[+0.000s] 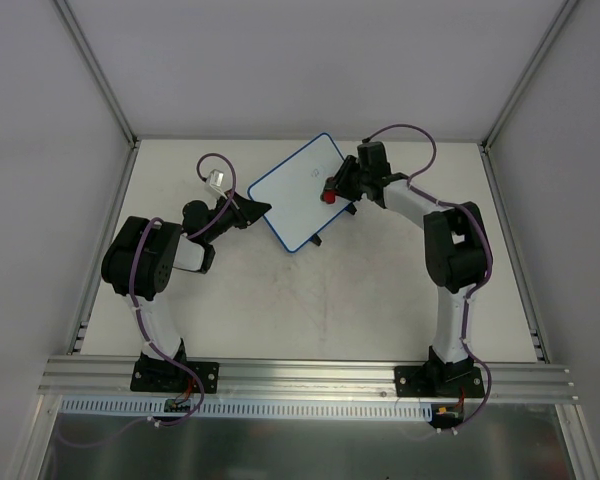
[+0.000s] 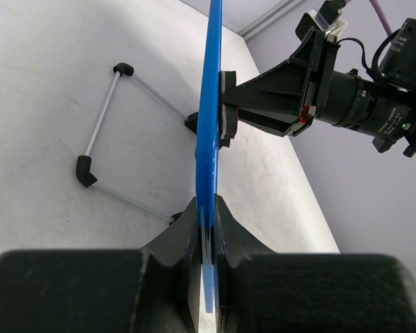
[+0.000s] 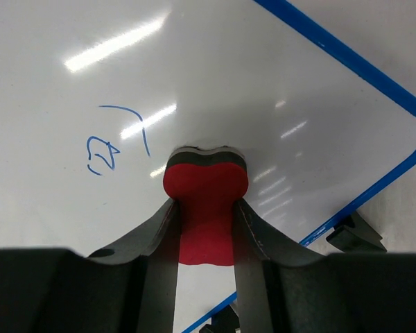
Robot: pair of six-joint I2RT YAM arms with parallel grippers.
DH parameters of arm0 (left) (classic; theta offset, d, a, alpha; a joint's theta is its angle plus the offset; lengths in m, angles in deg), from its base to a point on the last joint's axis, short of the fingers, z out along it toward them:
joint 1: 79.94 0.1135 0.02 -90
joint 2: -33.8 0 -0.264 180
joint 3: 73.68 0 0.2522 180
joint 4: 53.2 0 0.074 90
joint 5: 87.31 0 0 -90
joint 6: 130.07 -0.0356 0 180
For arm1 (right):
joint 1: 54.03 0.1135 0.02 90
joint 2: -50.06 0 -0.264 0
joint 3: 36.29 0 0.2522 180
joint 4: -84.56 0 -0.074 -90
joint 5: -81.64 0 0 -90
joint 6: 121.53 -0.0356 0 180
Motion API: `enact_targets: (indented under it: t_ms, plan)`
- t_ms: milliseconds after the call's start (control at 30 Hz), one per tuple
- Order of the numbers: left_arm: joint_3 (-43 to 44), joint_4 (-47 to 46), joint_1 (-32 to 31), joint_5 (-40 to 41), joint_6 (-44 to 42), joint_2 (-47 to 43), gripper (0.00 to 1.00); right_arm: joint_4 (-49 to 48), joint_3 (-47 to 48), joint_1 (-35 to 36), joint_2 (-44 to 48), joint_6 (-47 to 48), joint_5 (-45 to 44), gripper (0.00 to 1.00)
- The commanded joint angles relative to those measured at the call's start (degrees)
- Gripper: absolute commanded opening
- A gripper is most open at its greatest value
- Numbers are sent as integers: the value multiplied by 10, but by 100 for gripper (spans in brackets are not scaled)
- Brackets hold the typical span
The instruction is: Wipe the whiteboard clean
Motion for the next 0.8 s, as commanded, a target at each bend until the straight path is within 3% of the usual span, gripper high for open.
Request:
enact_targets:
  t_ms: [0, 300, 533, 767]
  plan:
    - [-6, -197, -5, -24, -23, -12, 0, 32, 27, 11, -20, 20, -9, 0]
    - [-14, -197, -16, -22, -29, -17, 0, 46, 112, 67, -15, 125, -45, 0]
    - [-17, -197, -19, -21, -34, -20, 0, 46, 158, 106, -26, 186, -26, 0]
    - [-21, -197, -21, -19, -36, -21, 0, 46, 159, 89, -33, 161, -25, 0]
